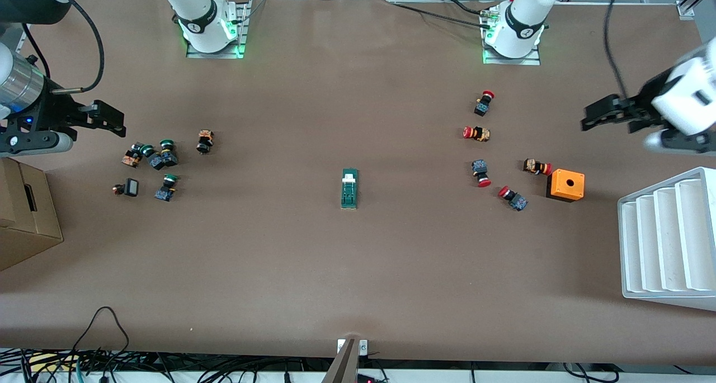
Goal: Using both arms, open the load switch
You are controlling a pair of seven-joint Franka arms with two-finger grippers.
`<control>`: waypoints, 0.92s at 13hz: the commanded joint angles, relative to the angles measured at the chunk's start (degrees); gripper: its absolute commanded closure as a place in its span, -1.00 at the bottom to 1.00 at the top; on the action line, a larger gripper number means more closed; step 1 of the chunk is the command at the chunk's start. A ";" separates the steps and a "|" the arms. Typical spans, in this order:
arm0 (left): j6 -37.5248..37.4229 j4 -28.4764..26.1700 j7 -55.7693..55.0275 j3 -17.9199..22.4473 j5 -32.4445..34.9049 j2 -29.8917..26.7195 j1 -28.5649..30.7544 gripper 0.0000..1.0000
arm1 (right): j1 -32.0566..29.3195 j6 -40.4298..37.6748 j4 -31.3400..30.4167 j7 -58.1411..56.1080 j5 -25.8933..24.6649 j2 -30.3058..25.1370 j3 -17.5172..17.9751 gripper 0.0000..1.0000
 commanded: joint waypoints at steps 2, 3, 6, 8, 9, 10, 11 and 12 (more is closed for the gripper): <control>-2.10 -1.55 1.95 -0.58 -0.02 -3.18 1.78 -1.00 | -0.14 -0.27 1.18 -0.46 -1.06 0.52 0.15 -0.99; -2.19 -1.55 3.34 -0.66 2.68 -3.70 1.78 -1.00 | -0.14 -0.36 1.18 -0.37 -1.06 0.52 0.15 -0.99; -3.15 -3.12 3.62 -0.84 6.40 -5.72 1.69 -1.00 | -0.14 -0.27 1.18 -0.37 -1.06 0.52 0.15 -0.99; -1.93 -6.11 3.27 -1.63 6.31 -7.31 1.69 -1.00 | -0.14 -0.27 1.18 -0.37 -1.06 0.52 0.15 -0.99; -1.40 -6.46 3.27 -1.72 6.23 -7.23 1.78 -1.00 | -0.14 -0.27 1.18 -0.37 -1.06 0.52 0.15 -0.99; -0.09 -7.86 3.27 -1.80 6.22 -7.14 1.78 -1.00 | -0.14 -0.27 1.18 -0.37 -1.06 0.52 0.15 -0.99; 1.40 -9.09 3.44 -1.89 6.40 -7.14 1.78 -1.00 | -0.14 -0.27 1.27 -0.37 -1.06 0.52 0.15 -0.99; 1.85 -9.45 3.70 -1.89 6.40 -7.14 1.78 -1.00 | -0.14 -0.27 1.35 -0.46 -1.06 0.52 0.15 -0.99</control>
